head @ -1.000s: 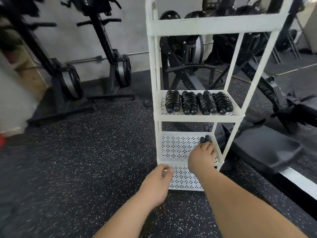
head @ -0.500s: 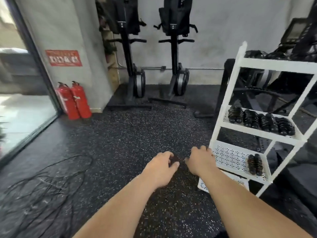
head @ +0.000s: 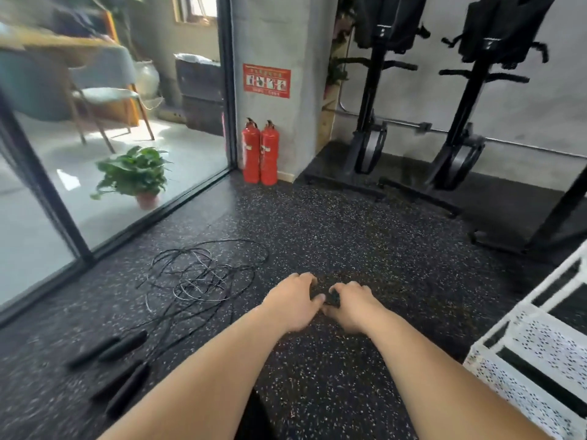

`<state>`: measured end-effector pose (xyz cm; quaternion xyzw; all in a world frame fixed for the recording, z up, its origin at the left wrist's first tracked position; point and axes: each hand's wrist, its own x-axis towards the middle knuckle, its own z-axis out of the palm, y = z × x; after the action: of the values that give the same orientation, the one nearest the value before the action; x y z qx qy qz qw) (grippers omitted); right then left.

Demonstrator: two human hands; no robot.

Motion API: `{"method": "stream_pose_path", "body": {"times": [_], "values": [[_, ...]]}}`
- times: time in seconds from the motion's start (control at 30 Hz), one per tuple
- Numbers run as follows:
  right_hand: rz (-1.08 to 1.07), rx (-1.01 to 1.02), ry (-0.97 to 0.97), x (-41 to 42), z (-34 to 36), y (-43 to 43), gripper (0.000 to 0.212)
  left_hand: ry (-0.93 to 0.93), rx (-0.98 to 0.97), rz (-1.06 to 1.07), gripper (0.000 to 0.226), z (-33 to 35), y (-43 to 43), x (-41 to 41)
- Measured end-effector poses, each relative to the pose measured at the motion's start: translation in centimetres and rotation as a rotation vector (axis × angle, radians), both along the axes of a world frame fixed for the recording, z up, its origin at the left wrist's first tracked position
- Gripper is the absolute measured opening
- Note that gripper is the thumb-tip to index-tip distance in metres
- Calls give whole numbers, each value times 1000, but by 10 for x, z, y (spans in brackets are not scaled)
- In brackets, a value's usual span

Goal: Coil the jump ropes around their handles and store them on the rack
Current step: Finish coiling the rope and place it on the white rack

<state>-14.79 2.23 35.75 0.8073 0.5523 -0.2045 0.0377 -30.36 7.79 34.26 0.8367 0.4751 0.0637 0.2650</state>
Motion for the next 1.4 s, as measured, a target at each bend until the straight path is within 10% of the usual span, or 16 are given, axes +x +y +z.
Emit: {"method": "stream_pose_path", "body": {"times": [1.1,1.4], "values": [[375,-381,224,-170,-255,135,56,345,-422,382,60,-302,97,-213],[385,-426,279,-180,-325,138,55,484,-369,378,104,-383,102,-211]]}}
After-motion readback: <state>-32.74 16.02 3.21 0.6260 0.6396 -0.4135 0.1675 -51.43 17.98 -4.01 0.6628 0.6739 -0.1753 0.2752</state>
